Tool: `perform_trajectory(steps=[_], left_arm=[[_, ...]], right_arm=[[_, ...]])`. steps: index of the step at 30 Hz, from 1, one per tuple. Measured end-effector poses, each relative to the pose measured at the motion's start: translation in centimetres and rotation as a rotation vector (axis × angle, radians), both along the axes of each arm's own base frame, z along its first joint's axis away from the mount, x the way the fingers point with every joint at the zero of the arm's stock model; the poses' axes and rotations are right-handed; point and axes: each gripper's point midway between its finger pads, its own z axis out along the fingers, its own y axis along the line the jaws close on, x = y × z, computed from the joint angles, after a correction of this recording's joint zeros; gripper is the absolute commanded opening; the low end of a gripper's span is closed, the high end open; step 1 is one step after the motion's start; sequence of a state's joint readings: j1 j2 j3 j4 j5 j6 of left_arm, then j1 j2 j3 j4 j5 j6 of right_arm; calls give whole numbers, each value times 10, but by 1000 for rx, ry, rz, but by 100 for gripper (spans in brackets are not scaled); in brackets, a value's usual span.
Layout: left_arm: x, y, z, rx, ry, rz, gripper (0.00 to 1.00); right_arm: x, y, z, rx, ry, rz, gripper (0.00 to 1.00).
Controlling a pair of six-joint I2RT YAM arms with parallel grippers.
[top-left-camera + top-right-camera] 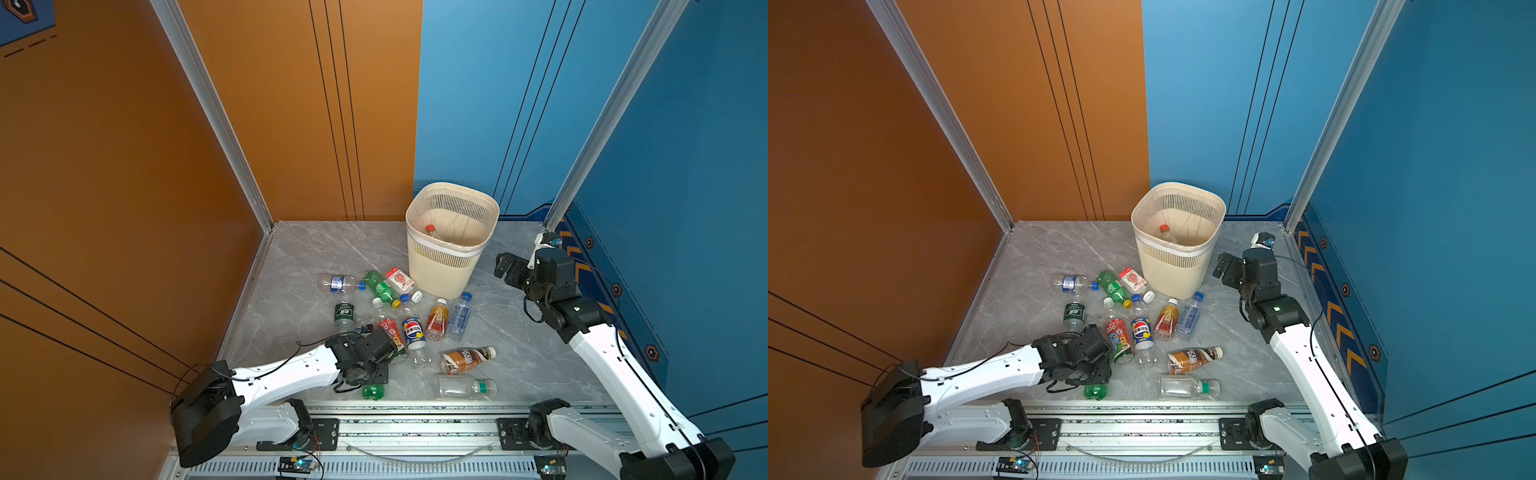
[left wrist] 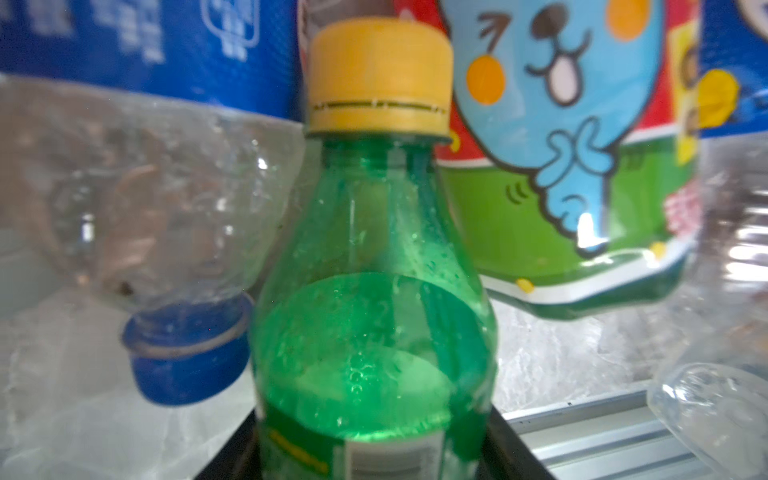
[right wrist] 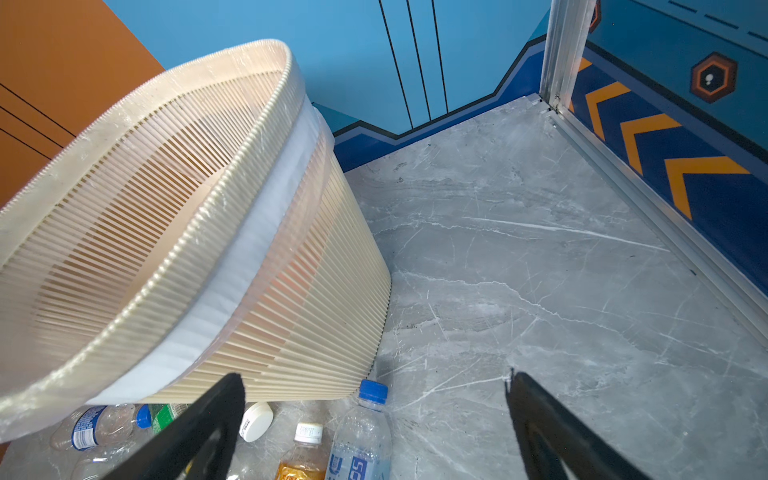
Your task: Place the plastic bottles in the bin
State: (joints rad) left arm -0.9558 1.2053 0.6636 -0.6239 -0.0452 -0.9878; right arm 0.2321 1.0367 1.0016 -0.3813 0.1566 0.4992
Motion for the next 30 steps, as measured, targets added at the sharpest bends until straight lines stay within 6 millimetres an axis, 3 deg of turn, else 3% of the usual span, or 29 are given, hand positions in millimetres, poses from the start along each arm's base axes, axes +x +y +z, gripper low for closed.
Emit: perform_trajectory(steps=[4,7,19,26,30], left_arm=[[10,0,22,-38,-52,-5,58],[25,4,50,-72,-117,-2,58],[96,22,187,-186,-478,32,57],[139,13,234,-193,-616,11,56],[172,-6,280,-219,-735,-26,55]], right_arm=[[0,-1,0,3,0,-1,100],[0,0,0,6,1,-1,99],[0,2,0,28,3,9,99],[1,1,0,30,-2,5,100],[1,0,1,32,-4,3,100]])
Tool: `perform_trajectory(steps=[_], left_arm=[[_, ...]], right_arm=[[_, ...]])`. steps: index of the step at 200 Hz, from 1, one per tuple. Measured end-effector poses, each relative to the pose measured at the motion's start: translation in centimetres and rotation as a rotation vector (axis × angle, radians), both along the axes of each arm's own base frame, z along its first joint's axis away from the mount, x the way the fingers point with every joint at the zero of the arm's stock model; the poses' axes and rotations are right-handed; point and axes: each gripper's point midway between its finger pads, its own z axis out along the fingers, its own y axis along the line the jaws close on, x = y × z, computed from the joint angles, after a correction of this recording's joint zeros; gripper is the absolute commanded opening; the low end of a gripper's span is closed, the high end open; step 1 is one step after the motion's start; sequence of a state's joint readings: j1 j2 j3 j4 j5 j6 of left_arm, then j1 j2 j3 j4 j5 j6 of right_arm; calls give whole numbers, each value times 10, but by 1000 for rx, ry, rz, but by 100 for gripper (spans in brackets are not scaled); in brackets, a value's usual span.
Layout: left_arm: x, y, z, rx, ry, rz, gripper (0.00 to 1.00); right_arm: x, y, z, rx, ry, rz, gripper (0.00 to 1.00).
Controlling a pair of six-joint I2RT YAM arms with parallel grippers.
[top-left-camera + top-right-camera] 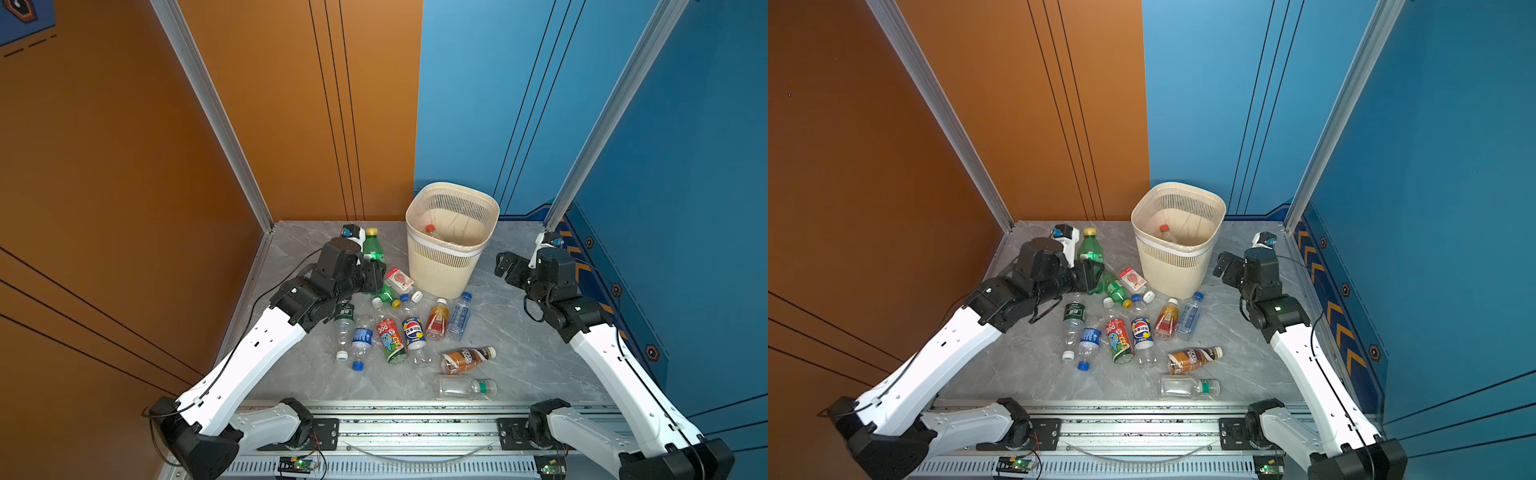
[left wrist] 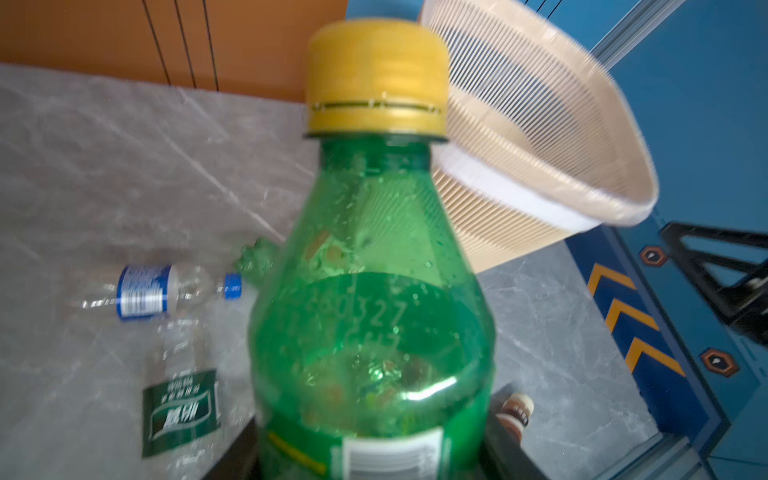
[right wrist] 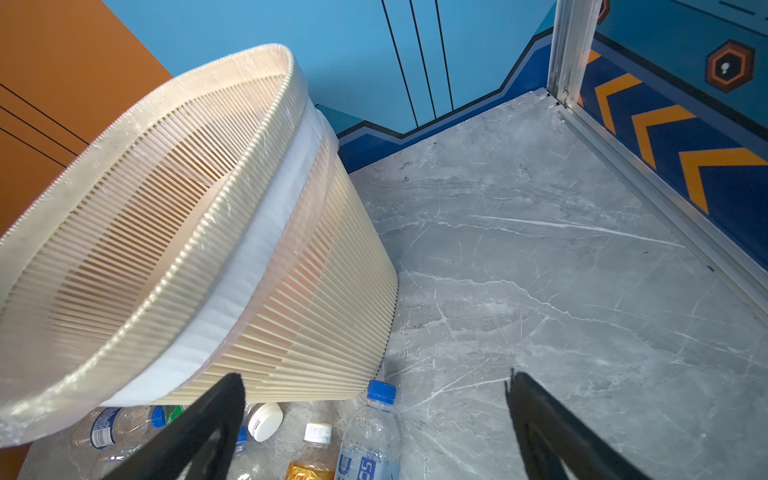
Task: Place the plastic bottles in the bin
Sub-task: 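Lift the green yellow-capped soda bottle with the left gripper over the bin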
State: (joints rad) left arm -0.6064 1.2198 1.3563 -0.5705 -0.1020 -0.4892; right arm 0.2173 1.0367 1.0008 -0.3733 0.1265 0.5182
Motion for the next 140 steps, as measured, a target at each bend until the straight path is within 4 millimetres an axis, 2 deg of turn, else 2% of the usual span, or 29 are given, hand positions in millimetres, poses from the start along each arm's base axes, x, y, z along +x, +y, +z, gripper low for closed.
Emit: perform_trajectory(steps=[19,54,97,140], left_arm=[[23,-17,37,-19,-99,-33,54],[62,-54,82,-48,-216,-102,54],[116,-104,96,-51,-285,-180,54],[163,-142,92,-46,-318,-228,53]], right_arm=[[0,-2,0,0,-1,-4,99],[-1,-4,3,8,-7,-12,99],[-5,-3,8,30,-24,-2,100],[-9,-3,7,45,-27,-7,100]])
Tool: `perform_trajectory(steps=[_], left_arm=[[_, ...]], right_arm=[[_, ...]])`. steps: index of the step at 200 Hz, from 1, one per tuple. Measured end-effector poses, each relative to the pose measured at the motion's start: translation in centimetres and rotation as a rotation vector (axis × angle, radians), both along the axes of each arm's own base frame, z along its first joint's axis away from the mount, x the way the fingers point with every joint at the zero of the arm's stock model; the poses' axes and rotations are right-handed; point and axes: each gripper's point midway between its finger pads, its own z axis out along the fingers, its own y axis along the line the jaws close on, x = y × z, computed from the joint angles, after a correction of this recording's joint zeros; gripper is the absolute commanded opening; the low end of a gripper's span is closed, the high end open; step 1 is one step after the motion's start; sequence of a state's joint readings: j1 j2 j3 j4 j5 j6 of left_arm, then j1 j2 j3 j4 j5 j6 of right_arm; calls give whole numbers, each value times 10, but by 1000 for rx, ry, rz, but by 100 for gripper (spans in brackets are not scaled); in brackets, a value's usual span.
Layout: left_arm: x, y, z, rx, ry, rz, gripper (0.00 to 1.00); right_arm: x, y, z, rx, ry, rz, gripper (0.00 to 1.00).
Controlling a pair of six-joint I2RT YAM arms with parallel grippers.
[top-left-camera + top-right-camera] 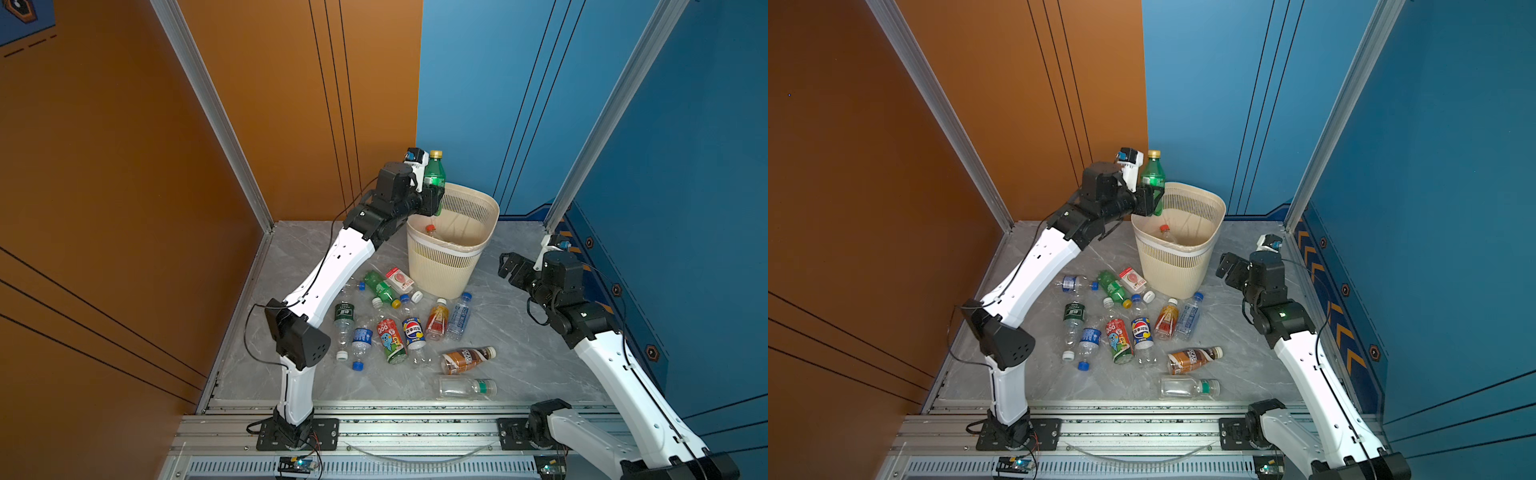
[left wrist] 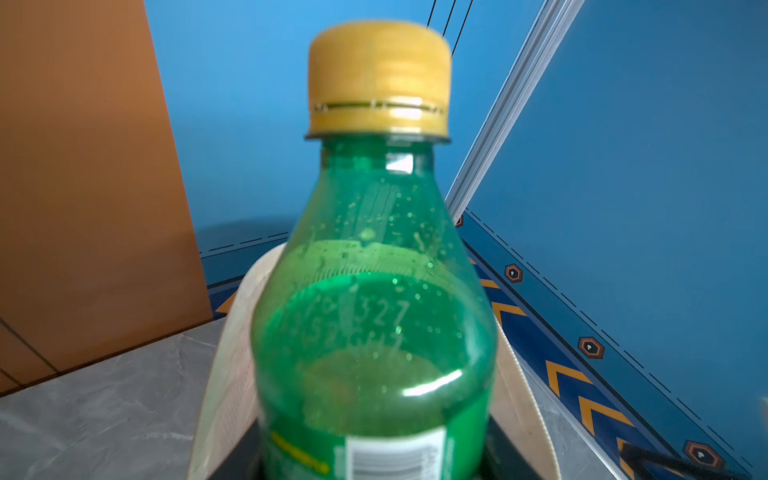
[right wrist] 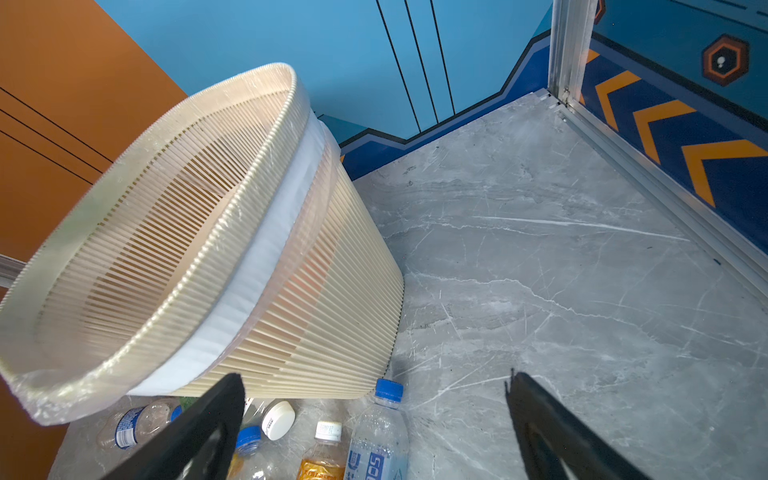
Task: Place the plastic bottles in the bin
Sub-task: 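Lift the green yellow-capped soda bottle with the left gripper over the bin, then open the left gripper to drop the green bottle into the bin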
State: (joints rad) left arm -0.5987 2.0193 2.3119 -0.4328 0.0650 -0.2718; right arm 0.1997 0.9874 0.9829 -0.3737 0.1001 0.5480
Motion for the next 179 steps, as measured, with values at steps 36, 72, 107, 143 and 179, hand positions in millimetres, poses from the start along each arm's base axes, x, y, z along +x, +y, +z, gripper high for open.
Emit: perform_trajectory(steps=[36,72,107,143,179], left_arm=[[21,-12,-22,18,30,-12,53],[27,-13,-44,46,79,-16,53],[28,-12,-54,59,99,-14,53],[30,-10,-77,85,148,-8,74],[28,-4,-76,83,157,1,98]], right_arm=[[0,-3,0,5,1,-9,99],[1,-5,0,12,2,-8,100],[1,-7,0,13,2,-13,99],[1,-8,-1,15,3,-14,99],[1,-8,-2,16,6,-12,100]])
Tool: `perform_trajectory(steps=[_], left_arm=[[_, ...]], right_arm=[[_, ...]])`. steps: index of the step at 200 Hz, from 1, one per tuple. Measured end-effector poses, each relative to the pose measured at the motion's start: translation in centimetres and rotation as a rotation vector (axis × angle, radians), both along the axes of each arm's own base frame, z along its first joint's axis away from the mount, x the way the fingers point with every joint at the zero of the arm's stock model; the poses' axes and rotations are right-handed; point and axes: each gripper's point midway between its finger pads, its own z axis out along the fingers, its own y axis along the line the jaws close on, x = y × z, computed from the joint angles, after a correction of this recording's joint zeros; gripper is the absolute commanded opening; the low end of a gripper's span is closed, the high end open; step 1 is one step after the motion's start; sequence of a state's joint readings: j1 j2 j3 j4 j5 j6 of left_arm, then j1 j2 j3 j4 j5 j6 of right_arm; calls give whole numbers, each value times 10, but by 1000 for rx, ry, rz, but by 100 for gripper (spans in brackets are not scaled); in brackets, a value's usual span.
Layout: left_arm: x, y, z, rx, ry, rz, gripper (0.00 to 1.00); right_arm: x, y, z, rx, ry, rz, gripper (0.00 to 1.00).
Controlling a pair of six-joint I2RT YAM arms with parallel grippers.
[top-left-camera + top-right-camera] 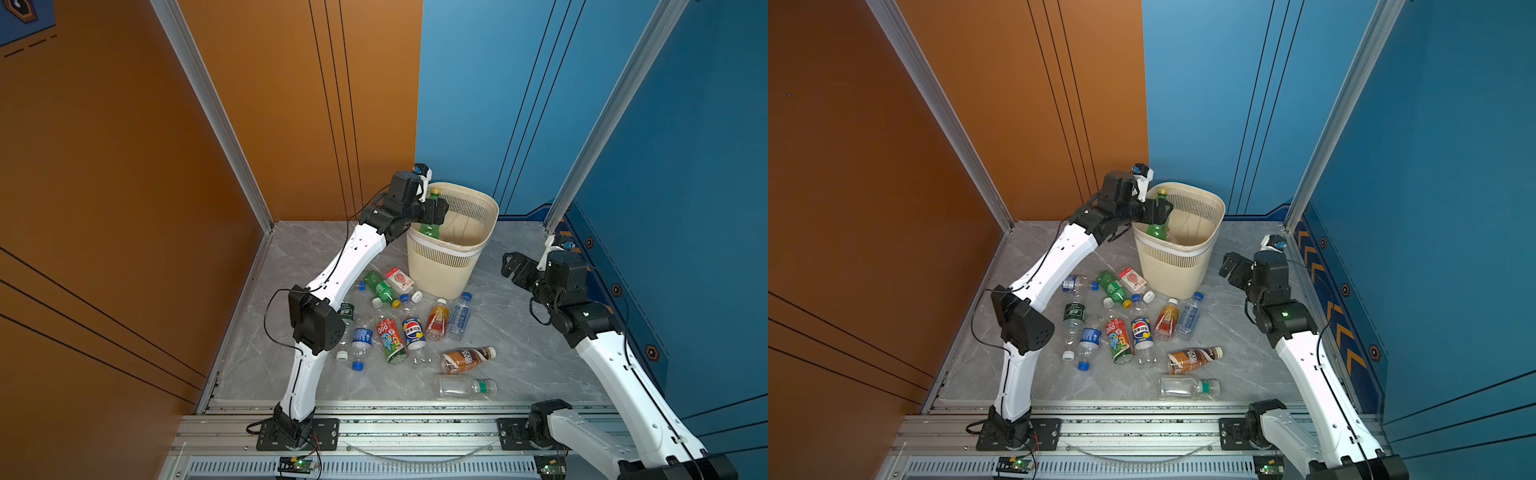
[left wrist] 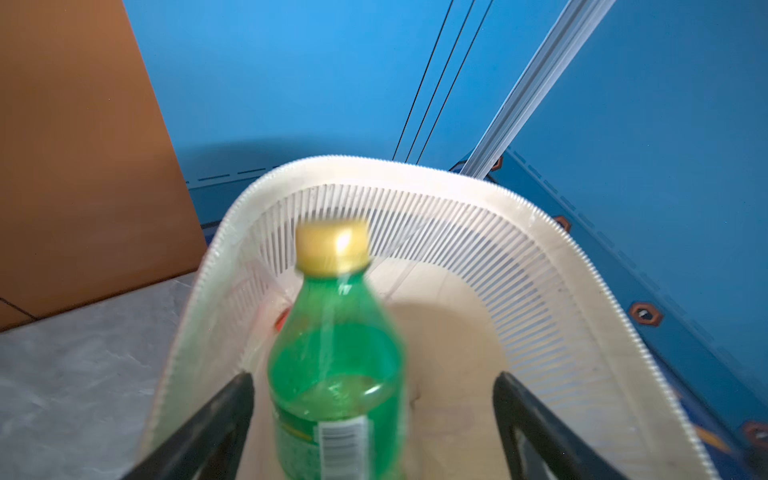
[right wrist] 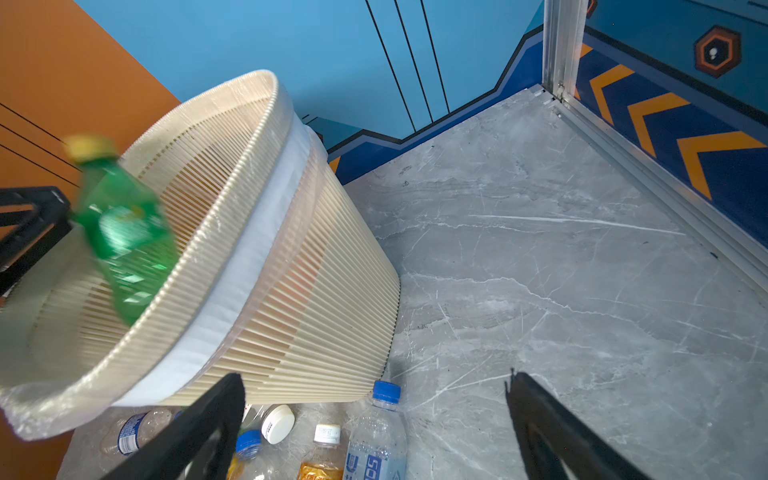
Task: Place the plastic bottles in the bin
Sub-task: 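Open the left gripper to drop the green bottle into the bin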
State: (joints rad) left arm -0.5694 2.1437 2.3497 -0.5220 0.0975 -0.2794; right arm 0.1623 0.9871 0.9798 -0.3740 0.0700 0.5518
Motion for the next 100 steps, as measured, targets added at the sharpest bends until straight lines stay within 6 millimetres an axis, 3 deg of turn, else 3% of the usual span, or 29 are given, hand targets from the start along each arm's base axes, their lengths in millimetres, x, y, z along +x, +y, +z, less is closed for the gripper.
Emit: perform_trajectory(steps=[29,60,84,100], left_arm=[[-12,8,30,-23,-41,0,98],[-35,23,83,-74,-121,0,98],[-64,44,126,-116,-194,13,97],[-86,63,133,-120,-216,43,98]], right_arm=[[0,0,0,1,0,-1,100],[0,0,0,8,1,-4,100],[0,0,0,20,2,-6,100],[0,1,-1,29,4,-4,100]])
